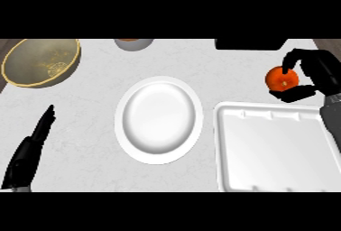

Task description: Pick the squash from the tray and place it in the plate

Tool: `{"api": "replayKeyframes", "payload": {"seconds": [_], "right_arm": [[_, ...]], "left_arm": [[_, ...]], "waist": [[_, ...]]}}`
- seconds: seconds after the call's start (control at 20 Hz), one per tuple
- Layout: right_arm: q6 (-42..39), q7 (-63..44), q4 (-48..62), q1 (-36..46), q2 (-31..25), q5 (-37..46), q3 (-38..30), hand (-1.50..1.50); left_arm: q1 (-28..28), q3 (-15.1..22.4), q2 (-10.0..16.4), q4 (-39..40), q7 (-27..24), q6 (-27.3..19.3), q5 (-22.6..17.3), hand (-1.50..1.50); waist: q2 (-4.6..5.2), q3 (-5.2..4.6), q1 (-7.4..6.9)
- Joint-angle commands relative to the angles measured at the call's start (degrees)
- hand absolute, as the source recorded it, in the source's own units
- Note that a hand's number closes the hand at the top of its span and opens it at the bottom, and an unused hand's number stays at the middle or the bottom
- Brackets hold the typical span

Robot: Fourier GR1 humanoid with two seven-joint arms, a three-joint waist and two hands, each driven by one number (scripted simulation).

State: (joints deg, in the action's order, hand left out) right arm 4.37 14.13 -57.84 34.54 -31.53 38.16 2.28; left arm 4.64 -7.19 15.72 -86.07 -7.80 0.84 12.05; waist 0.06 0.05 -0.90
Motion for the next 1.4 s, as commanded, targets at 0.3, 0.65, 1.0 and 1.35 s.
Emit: {"api": "replayKeyframes", "payload": {"seconds": [0.3, 0.65, 1.0, 1.35], "right_arm": [[-12.73, -2.33, -24.55, -0.79, 4.76, -10.17, 1.92, 1.5], [-17.25, -16.77, -34.0, 4.29, 12.62, -9.41, 7.3, 1.5], [-16.71, -26.57, -29.19, 10.16, 24.57, -5.69, 12.95, 1.5], [-12.85, -26.04, -16.23, 10.08, 31.27, 0.76, 19.04, 1.5]], "left_arm": [[1.16, -1.67, 0.86, 1.44, -1.68, 1.04, -0.42, 0.0], [-2.16, -2.2, 0.03, 3.89, -1.23, -0.18, 0.62, 0.0], [-1.55, -1.45, -0.51, 0.54, 0.8, 0.68, 0.94, 0.0], [-0.1, -2.77, -0.13, 0.04, -0.96, 1.93, -0.21, 0.0]], "waist": [[-0.47, -0.11, 1.5], [-0.15, -0.11, 0.79], [-0.05, -0.08, 0.28], [0.08, -0.08, -0.16]]}}
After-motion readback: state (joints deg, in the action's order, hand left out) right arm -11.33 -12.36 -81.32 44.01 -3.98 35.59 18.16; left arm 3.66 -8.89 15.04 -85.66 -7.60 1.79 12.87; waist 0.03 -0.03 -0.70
